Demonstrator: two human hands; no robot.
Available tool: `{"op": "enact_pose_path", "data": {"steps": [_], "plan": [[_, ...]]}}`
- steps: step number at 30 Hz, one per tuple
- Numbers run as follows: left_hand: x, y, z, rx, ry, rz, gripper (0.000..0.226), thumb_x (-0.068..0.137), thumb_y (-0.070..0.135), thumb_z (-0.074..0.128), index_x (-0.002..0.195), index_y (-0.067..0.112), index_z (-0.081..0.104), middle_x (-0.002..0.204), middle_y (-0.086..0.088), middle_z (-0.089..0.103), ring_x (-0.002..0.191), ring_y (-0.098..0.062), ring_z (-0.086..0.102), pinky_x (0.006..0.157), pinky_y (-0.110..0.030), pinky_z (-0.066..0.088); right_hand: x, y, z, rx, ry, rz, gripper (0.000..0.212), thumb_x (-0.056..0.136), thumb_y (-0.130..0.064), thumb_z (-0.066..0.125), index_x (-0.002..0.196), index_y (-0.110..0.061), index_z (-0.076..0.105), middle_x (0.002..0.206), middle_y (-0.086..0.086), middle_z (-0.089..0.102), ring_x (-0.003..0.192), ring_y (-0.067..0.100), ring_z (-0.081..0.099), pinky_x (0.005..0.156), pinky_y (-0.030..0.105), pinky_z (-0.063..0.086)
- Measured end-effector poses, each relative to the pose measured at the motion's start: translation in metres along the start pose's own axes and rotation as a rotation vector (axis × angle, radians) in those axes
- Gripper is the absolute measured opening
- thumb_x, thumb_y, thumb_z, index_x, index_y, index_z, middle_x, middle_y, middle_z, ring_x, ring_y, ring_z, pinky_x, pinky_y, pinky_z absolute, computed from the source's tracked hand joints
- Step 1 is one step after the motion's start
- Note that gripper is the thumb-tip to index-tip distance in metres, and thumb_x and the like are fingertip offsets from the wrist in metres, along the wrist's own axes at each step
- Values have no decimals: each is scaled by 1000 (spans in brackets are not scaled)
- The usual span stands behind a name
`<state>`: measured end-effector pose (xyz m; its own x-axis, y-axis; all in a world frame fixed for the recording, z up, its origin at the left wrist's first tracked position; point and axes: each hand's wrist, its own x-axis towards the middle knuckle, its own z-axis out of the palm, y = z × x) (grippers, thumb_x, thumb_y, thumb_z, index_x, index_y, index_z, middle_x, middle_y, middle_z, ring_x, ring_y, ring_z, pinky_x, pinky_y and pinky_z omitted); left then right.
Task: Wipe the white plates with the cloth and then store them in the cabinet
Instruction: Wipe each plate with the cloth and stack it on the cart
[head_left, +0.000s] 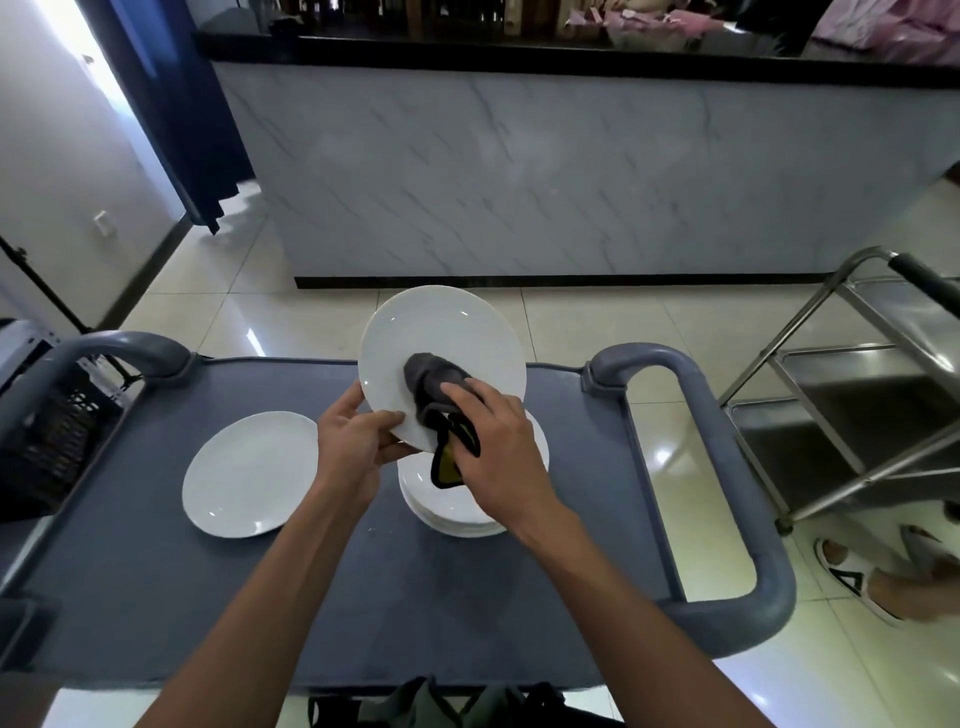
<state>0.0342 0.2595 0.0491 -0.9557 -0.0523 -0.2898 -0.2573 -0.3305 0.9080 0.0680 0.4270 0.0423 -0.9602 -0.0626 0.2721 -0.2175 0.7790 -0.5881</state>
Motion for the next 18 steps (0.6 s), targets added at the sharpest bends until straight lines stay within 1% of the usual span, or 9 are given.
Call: {"op": "enact_pose_path", "data": {"steps": [5, 7, 10, 13, 15, 18], "plan": [[-2, 1, -2, 55, -19, 9, 51, 85, -17, 54, 110, 25, 70, 92, -9, 77, 82, -40, 72, 66, -47, 63, 6, 30, -14, -43, 46, 78, 54, 93, -11, 62, 144, -24, 51, 149, 1, 46, 128, 28, 42, 107, 46, 39], [-2, 2, -2, 73, -39, 3, 52, 85, -17, 54, 105, 27, 72, 91, -8, 77, 80, -40, 72, 63, -44, 62, 12, 37, -19, -55, 66, 98, 53, 93, -11, 61, 144, -23, 51, 149, 3, 46, 127, 29, 42, 106, 47, 39], [-2, 3, -3, 95, -77, -14, 55, 84, -18, 54, 99, 30, 75, 96, -10, 78, 80, -41, 73, 62, -44, 62, 23, 44, -27, -80, 104, 106, 52, 93, -10, 61, 143, -22, 52, 148, 4, 47, 127, 29, 42, 106, 45, 39], [-2, 2, -5, 128, -114, -26, 56, 82, -17, 56, 107, 29, 75, 102, -13, 77, 81, -41, 72, 65, -48, 62, 35, 48, -37, -116, 128, 101, 52, 94, -9, 60, 144, -22, 51, 148, 4, 47, 125, 30, 42, 106, 42, 39], [-3, 1, -6, 142, -130, -36, 56, 82, -17, 57, 116, 25, 73, 105, -15, 76, 81, -41, 72, 67, -50, 62, 43, 48, -41, -128, 133, 86, 52, 94, -8, 59, 144, -22, 51, 147, 5, 47, 125, 30, 42, 106, 40, 39], [-6, -1, -5, 170, -160, -52, 57, 81, -17, 59, 126, 18, 68, 107, -17, 75, 82, -42, 72, 68, -52, 62, 51, 43, -44, -149, 133, 62, 52, 95, -8, 58, 144, -22, 50, 147, 6, 47, 124, 31, 43, 105, 43, 41]]}}
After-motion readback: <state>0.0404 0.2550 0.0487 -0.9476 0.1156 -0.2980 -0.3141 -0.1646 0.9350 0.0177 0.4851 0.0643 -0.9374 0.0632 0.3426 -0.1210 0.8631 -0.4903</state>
